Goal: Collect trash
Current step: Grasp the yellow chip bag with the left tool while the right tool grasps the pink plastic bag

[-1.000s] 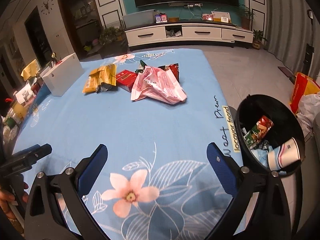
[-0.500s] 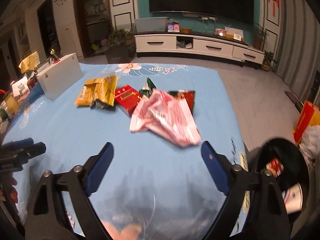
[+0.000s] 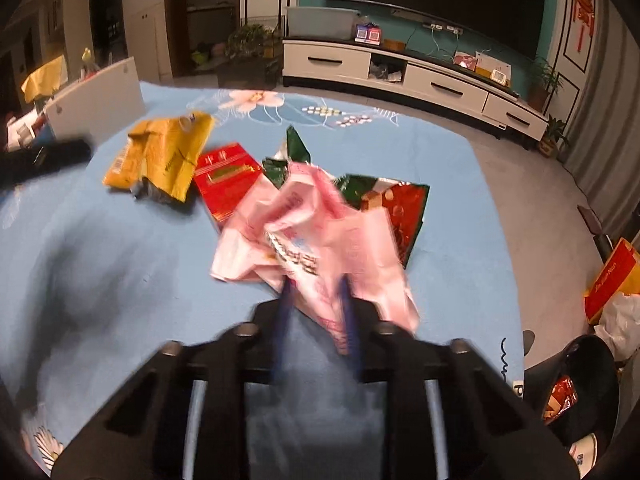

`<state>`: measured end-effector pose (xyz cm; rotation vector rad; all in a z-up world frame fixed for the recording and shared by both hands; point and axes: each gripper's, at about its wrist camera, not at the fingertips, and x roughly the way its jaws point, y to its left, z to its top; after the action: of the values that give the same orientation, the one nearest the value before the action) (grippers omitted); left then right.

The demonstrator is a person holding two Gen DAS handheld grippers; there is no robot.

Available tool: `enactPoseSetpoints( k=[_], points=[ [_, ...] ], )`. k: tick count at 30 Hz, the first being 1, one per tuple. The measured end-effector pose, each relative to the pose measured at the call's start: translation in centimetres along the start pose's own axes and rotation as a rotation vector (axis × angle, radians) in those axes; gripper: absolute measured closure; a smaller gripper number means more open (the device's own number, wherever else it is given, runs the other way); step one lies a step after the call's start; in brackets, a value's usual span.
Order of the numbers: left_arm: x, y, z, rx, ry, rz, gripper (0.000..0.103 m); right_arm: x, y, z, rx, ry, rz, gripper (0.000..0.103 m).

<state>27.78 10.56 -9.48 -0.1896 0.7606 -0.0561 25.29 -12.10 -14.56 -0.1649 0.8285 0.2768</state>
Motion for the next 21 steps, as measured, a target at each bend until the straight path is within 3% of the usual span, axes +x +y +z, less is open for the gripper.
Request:
enactPoseSetpoints(
  k=[3,11,12,14,18,21],
  points=[
    [1.9,-1.2,1.2,0.017,-0.007,0.014,0.003,-1.0,-0.7,-0.3,0.029,-0.015,0.024,0.096],
    [7.1,-3.0,2.2,0.045,0.038,0.089,0.007,-5.3,-2.4,-1.5,0.118,-0.083,0.092,0.097],
    [7.5,-3.0,2.1,0.039,0.044,0.102,0.012,-5.5,-2.5,-1.7,0.122,-0.084,0.094,0.097],
    [7.9,-2.8,1.9,0.034,0.054,0.115,0.045,-5.8,-2.6,-1.9,0.13,-0.084,0.091,0.097],
    [8.0,-1.8,1.5,0.015,0.066,0.102,0.075,-6.0,-2.6,-2.2,0.147,-0.079,0.098,0.097],
    [7.4,-1.4,1.2,0.011,0.069,0.075,0.083,-6.2,-2.5,-2.1,0.161,-0.078,0.102,0.097]
  ],
)
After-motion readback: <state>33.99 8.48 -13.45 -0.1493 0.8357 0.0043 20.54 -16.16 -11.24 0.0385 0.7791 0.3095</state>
